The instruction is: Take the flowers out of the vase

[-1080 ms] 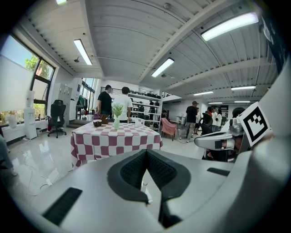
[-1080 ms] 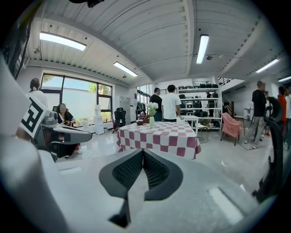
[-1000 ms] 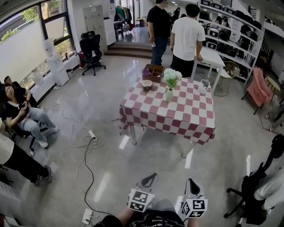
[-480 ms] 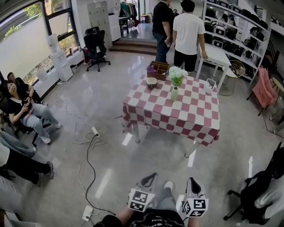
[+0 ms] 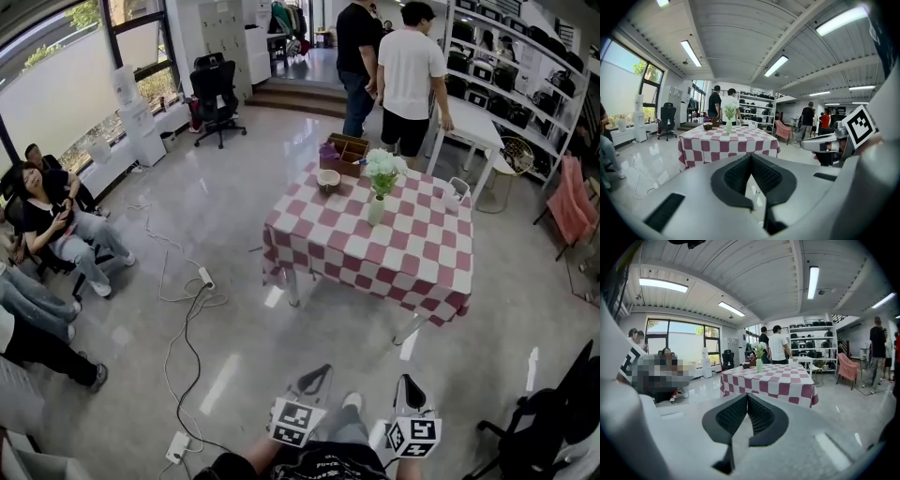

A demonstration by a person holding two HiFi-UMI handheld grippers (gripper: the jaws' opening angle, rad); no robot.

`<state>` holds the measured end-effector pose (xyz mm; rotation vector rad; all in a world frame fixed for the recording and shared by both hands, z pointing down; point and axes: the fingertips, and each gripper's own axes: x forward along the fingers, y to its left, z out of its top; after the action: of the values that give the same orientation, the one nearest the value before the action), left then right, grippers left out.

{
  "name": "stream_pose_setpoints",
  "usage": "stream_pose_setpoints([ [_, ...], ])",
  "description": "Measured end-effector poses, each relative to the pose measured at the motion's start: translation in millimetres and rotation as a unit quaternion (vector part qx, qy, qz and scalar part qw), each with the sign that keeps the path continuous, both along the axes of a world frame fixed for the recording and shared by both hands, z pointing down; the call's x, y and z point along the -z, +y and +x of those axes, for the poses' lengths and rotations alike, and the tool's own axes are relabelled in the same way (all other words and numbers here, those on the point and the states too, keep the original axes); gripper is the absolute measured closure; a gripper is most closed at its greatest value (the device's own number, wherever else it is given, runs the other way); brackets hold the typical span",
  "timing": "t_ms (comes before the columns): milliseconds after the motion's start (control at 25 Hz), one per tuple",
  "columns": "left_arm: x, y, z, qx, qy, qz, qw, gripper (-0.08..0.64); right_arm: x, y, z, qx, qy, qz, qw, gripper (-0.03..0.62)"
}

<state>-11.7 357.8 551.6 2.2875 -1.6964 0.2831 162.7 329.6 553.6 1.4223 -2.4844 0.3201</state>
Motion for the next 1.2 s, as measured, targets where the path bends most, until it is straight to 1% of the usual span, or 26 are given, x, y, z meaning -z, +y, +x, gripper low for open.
stream_pose_setpoints([
  [280,2.5,-46.8,1.1,0.028,-0.002,-0.001,0.9996,0.549,3.5,-57.5,-5.1,0.031,-0.002,0.004,1.0,0.586],
  [480,7.1,-82.6,6.8,0.041,0.002,0.003,0.9992,0.549,13.1,-97.0,-6.0,0.05,-0.004,0.017,0.999,0.586],
  [760,11.8,-129.0,17.1,0.061,-0.001,0.011,0.9981,0.549,20.4,-148.0,13.7,0.053,-0.007,0.029,0.998,0.586],
  [920,13.3,-156.1,14.3,0.085,-0.008,0.02,0.9961,0.549,21.6,-176.4,27.8,0.053,-0.01,0.035,0.998,0.586],
  [1040,17.7,-173.3,13.9,0.099,-0.009,0.025,0.9947,0.549,22.4,-193.7,34.9,0.059,-0.012,0.036,0.998,0.586],
  [1200,16.9,-190.3,22.6,0.108,-0.013,0.028,0.9936,0.549,19.7,-214.2,43.2,0.069,-0.013,0.036,0.997,0.586],
])
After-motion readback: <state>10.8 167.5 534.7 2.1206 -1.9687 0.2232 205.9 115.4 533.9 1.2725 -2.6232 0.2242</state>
